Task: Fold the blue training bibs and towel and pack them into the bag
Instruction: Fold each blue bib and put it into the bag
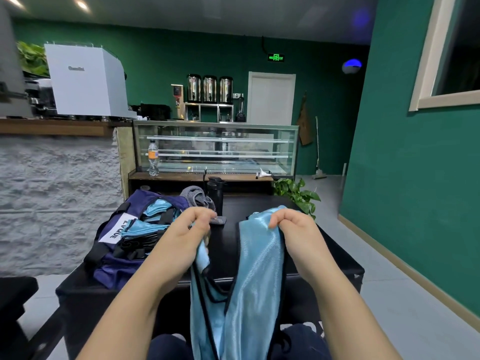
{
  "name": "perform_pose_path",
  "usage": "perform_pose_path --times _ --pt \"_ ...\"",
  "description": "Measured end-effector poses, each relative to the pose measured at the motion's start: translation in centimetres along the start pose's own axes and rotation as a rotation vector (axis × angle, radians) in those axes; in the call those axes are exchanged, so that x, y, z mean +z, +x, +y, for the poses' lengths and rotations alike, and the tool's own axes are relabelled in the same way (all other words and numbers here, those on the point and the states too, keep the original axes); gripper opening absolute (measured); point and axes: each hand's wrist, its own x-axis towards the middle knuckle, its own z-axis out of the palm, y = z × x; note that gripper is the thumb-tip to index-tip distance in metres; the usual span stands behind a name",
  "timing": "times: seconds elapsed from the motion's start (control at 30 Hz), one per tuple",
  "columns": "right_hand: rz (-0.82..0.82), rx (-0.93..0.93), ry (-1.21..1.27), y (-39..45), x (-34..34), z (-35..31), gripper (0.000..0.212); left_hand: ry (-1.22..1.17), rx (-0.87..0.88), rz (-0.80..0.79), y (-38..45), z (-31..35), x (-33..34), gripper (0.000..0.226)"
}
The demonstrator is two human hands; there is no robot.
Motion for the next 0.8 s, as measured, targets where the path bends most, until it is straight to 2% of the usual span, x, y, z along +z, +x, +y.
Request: perform_pose_path --times 0.1,0.2,0.3,0.37,0.57,0.7,0.8 --pt "0.023 0.085 -0.109 -0.3 0.5 -0.5 0.040 -0.149 0.037 0.000 -0.1 0.4 0.5 0.033" --pt "-0.146 0.049 -0.159 -1.7 1.3 -2.3 0.022 -0.179 0.085 -0.011 -0.1 0.9 1.2 0.038" --pt "-0.356 -0.062 -0.322 -2.5 1.8 -2.9 0.018 -0.174 0.146 -0.014 -0.1 1.1 1.5 0.041" --pt "-0.424 -0.096 -0.435 -2.8 1.9 -3.2 0.014 -0.211 0.147 -0.018 -0.1 1.3 1.5 0.039" --pt "-0.410 -0.119 -0.369 -3.0 1.9 -3.3 0.019 -0.099 0.215 0.016 -0.1 1.4 1.6 0.038" --pt "-0.410 -0.158 -0.461 -3.0 2.5 -3.1 0.035 0.010 0.211 0.036 -0.1 1.0 1.8 0.027" --pt "-0.421 -0.179 -0.487 -3.1 2.7 -2.9 0.022 0.053 0.203 0.053 0.1 0.7 1.6 0.018"
